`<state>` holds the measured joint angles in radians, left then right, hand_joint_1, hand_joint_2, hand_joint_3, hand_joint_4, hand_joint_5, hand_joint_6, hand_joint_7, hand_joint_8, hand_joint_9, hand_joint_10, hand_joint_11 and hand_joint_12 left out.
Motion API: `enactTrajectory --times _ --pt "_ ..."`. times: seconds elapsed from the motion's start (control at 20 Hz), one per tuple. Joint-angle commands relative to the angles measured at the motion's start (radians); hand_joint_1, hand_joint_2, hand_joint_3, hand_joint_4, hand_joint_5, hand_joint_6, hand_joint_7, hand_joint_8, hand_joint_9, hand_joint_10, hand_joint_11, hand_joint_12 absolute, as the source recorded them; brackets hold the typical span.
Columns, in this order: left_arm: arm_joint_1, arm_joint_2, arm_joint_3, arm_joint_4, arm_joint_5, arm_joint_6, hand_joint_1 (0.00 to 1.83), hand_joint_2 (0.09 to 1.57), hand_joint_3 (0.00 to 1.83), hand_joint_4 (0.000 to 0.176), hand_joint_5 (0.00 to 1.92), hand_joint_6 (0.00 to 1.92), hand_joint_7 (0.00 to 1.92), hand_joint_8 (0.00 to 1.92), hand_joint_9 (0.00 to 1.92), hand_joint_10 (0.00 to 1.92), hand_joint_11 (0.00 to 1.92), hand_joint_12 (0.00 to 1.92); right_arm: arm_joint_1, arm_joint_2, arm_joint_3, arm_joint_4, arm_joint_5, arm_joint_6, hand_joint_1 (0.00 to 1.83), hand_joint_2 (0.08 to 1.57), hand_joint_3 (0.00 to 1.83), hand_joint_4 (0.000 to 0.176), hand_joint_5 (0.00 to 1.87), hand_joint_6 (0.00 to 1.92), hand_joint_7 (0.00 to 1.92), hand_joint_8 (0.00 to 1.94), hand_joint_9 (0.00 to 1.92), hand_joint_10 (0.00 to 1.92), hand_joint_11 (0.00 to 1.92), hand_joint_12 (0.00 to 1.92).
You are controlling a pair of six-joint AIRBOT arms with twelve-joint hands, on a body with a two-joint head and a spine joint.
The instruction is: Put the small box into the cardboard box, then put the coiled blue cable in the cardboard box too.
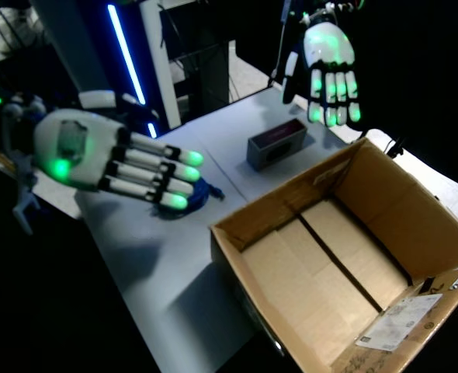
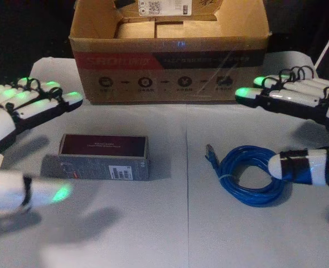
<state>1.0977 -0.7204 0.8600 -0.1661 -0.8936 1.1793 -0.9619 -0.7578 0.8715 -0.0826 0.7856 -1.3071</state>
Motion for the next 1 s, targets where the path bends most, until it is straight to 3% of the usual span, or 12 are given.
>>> enactTrajectory --times 0.0,0.25,0.3,0.4,0.65,0.7,0.75,0.8,0.85,0.9,0.95 --pt "-0.016 -0.008 0.005 0.0 -0.11 0.0 0.0 0.98 0.03 0.176 0.0 0.0 0.0 0.0 0.0 0.0 0.0 0.0 0.017 -0.003 0.001 0.011 0.119 0.004 0.0 1.16 0.02 0.176 0.06 0.01 0.0 0.0 0.0 0.0 0.0 0.0" --pt "-0.023 -0.019 0.01 0.005 -0.098 0.001 0.0 0.99 0.02 0.176 0.0 0.0 0.0 0.0 0.0 0.0 0.0 0.0 0.017 -0.016 0.005 -0.001 0.119 0.004 0.0 1.18 0.01 0.176 0.05 0.0 0.0 0.0 0.0 0.0 0.0 0.0" --pt "-0.024 -0.019 0.005 0.012 -0.106 0.0 0.06 0.99 0.01 0.176 0.0 0.0 0.0 0.0 0.01 0.0 0.04 0.02 0.017 -0.016 0.005 -0.001 0.12 0.004 0.0 1.19 0.02 0.176 0.05 0.0 0.0 0.0 0.0 0.0 0.0 0.0" --pt "-0.037 -0.026 0.0 0.037 -0.11 0.0 0.42 0.85 0.0 0.176 0.0 0.0 0.0 0.0 0.06 0.01 0.09 0.04 0.018 -0.016 0.005 -0.001 0.12 0.004 0.0 1.2 0.02 0.176 0.05 0.0 0.0 0.0 0.0 0.0 0.0 0.0" --pt "-0.095 -0.092 0.031 0.052 -0.087 -0.003 0.67 0.83 0.0 0.176 0.06 0.01 0.16 0.01 0.23 0.02 0.21 0.13 0.018 -0.018 0.005 -0.001 0.12 0.004 0.0 1.22 0.02 0.176 0.05 0.0 0.0 0.0 0.0 0.0 0.0 0.0" --pt "-0.114 -0.109 0.043 0.057 -0.067 -0.003 0.66 0.84 0.0 0.176 0.09 0.0 0.25 0.01 0.37 0.0 0.22 0.32 0.018 -0.018 0.005 -0.001 0.12 0.004 0.0 1.23 0.02 0.176 0.05 0.0 0.0 0.0 0.0 0.0 0.0 0.0" --pt "-0.132 -0.124 0.054 0.063 -0.044 -0.004 0.7 0.86 0.0 0.176 0.15 0.0 0.34 0.01 0.46 0.0 0.2 0.65 0.018 -0.018 0.005 -0.001 0.12 0.004 0.0 1.23 0.02 0.176 0.06 0.0 0.0 0.0 0.0 0.0 0.0 0.0" --pt "-0.152 -0.141 0.068 0.069 -0.02 -0.007 0.75 0.89 0.0 0.172 0.22 0.0 0.43 0.0 0.54 0.01 0.12 1.17 0.018 -0.018 0.005 -0.001 0.12 0.004 0.0 1.23 0.01 0.176 0.05 0.0 0.0 0.0 0.0 0.0 0.0 0.0" --pt "-0.163 -0.155 0.079 0.076 -0.007 -0.014 0.78 0.93 0.0 0.144 0.29 0.01 0.49 0.01 0.6 0.02 0.16 1.29 0.018 -0.018 0.005 -0.001 0.12 0.004 0.0 1.22 0.01 0.176 0.06 0.0 0.0 0.0 0.0 0.0 0.0 0.0" --pt "-0.171 -0.167 0.089 0.081 -0.002 -0.026 0.85 1.01 0.01 0.099 0.44 0.01 0.6 0.02 0.72 0.07 0.2 1.46 0.018 -0.019 0.005 -0.001 0.12 0.004 0.0 1.22 0.01 0.176 0.06 0.0 0.0 0.0 0.0 0.0 0.0 0.0" --pt "-0.175 -0.171 0.093 0.081 -0.003 -0.03 0.91 1.1 0.0 0.026 0.63 0.01 0.75 0.01 0.6 0.67 0.26 1.57 0.018 -0.02 0.005 -0.001 0.12 0.004 0.0 1.22 0.01 0.176 0.05 0.0 0.0 0.0 0.0 0.0 0.0 0.0"
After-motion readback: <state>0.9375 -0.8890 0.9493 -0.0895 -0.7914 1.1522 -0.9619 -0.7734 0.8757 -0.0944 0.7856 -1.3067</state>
